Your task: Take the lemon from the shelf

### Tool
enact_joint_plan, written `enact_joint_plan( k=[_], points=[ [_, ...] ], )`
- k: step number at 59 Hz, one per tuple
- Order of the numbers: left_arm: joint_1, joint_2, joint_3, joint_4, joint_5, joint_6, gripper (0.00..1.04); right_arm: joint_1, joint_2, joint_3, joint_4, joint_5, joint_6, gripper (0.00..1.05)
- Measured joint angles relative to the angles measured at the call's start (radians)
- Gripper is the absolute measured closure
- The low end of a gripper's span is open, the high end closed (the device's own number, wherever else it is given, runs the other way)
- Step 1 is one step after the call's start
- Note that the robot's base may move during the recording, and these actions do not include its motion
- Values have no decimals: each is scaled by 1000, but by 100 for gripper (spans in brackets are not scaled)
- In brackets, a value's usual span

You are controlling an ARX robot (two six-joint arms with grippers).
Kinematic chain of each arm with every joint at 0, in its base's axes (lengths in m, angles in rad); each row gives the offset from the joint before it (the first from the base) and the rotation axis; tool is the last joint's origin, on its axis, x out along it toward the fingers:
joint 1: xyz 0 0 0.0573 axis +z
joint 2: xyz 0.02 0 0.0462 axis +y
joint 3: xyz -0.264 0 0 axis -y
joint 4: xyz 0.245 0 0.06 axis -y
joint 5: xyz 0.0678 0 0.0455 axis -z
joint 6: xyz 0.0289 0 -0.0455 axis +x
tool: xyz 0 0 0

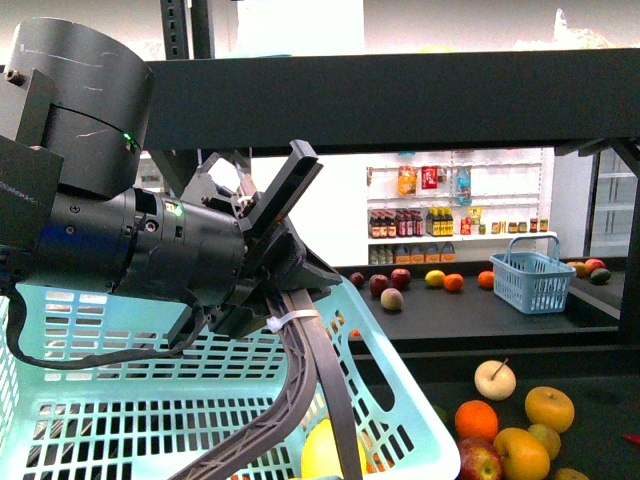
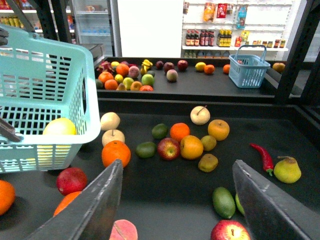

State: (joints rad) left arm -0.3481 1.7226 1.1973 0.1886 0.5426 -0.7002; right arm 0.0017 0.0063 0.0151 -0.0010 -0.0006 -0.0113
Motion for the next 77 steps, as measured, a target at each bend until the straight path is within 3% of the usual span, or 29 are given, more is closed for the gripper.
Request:
enact_joint_plan(
  k=[13,25,32,43,50,59,77],
  points=[
    [0,0,0,0,0,0,93,0,0,0,0,0,1,1],
    [12,0,12,0,-85,-86,93,0,0,0,0,0,1,2],
    [56,5,50,12,-199,-190,93,0,0,0,0,0,0,2],
    [214,14,108,51,-443,-381,93,0,0,0,0,0,1,2],
    [383,14,109,90,-599,-527,94,0,0,0,0,0,1,2],
    [481,14,107,145,-581,-607,97,0,0,0,0,0,1,2],
    [569,50,84,292,-480,-689,98,0,0,0,0,0,1,2]
  ],
)
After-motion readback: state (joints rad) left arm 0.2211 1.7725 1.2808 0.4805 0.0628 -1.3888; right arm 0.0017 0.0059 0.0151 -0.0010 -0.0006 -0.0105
